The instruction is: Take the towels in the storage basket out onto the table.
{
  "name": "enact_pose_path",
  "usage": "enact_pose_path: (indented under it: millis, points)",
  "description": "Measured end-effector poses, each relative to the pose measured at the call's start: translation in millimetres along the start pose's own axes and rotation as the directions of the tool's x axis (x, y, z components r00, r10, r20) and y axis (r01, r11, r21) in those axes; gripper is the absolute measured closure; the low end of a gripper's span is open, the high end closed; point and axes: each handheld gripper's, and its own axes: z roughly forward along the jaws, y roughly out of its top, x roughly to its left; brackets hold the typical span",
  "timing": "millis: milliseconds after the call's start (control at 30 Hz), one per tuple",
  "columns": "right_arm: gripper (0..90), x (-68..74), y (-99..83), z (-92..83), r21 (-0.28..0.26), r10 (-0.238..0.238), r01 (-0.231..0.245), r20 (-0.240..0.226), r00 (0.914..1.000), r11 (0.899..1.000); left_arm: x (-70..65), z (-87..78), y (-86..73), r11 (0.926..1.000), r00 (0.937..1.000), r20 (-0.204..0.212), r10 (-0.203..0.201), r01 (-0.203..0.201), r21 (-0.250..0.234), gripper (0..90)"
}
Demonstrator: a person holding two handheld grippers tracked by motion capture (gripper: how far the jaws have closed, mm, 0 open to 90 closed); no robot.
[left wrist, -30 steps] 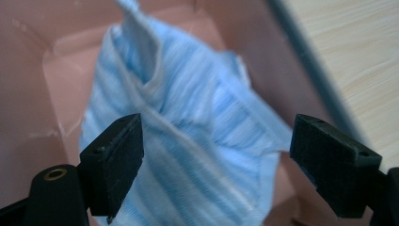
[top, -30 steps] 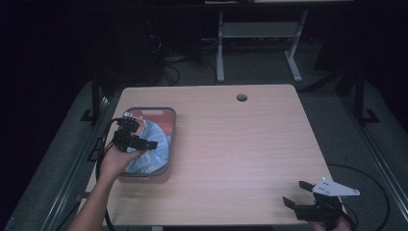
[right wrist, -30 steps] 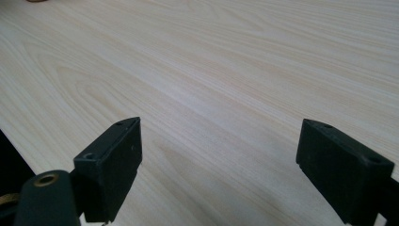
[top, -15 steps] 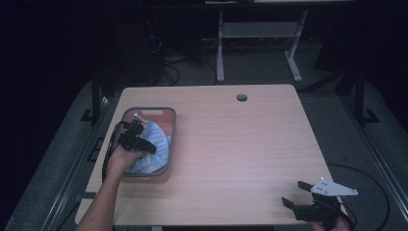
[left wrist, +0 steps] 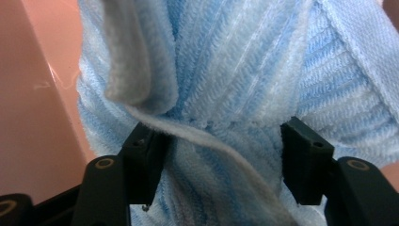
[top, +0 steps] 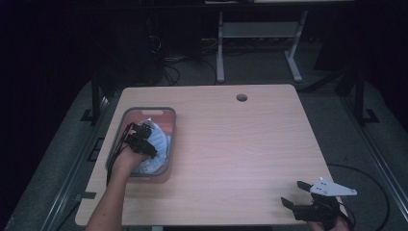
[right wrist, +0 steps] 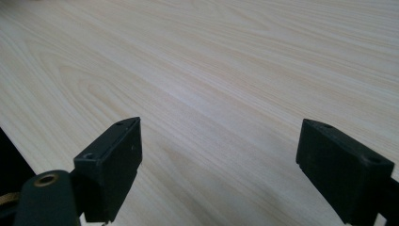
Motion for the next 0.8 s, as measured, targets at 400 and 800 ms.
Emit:
enact_pose_path:
  millis: [400,800]
  points:
    - [14.5,1.8,1.2,0.1,-0.005,-0.011,0.012,0.004,0.9999,1.0,2.4,-0.2,1.5,0.9999,0.9998,-0.02,-0.007,0.007,0.012,55.6]
    - [14.5,-0.9,0.0,-0.8,-0.007,-0.003,0.003,0.003,1.0,1.0,14.9,-16.4,-7.3,0.9987,0.9986,0.045,-0.03,0.031,-0.041,61.6]
